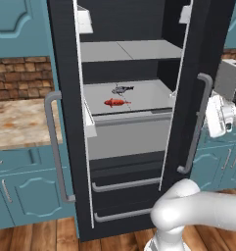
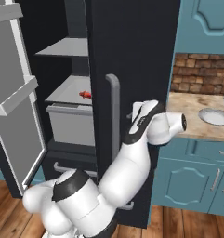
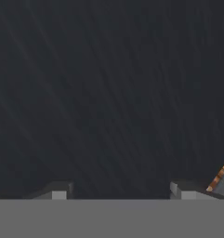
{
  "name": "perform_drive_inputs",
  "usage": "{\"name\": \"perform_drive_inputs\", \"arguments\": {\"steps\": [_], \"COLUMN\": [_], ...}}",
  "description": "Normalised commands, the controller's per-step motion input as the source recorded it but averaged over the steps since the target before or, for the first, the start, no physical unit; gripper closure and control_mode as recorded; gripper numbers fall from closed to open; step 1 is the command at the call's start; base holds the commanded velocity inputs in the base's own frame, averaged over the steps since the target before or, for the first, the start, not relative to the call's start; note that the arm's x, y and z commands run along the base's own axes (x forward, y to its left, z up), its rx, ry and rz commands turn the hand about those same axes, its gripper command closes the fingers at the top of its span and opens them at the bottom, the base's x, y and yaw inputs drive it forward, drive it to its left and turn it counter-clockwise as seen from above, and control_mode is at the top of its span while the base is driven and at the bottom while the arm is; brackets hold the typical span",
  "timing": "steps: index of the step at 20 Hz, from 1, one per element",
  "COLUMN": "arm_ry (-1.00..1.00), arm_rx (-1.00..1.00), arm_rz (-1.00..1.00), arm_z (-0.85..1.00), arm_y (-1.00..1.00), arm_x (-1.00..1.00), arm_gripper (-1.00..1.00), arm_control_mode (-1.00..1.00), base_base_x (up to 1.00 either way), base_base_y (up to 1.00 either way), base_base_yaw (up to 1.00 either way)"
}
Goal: Place the fish on the counter behind the older fish on the same shelf of the fridge to maintain FIFO order. Close the fridge door when finished.
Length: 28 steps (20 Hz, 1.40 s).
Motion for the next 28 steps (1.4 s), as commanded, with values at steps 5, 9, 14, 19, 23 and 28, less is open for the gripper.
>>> {"name": "perform_drive_inputs", "arguments": {"steps": [5,9,14,19,23,28], "arm_ry": [0.0,0.0,0.0,0.01,0.05,0.06], "arm_rx": [0.0,0.0,0.0,0.0,0.0,0.0], "arm_rz": [-0.13,-0.24,-0.23,-0.26,-0.24,-0.12], "arm_z": [0.1,0.06,0.08,0.04,0.0,0.44], "arm_y": [0.69,0.41,0.07,0.0,0.0,-0.09], "arm_x": [0.71,0.8,0.72,0.75,0.67,-0.18], "arm_gripper": [-1.0,-1.0,-1.0,-1.0,-1.0,-1.0], "arm_control_mode": [-1.0,-1.0,-1.0,-1.0,-1.0,-1.0], "base_base_x": [0.0,0.0,0.0,0.0,0.0,0.0], "base_base_y": [0.0,0.0,0.0,0.0,0.0,0.0], "base_base_yaw": [0.0,0.0,0.0,0.0,0.0,0.0]}}
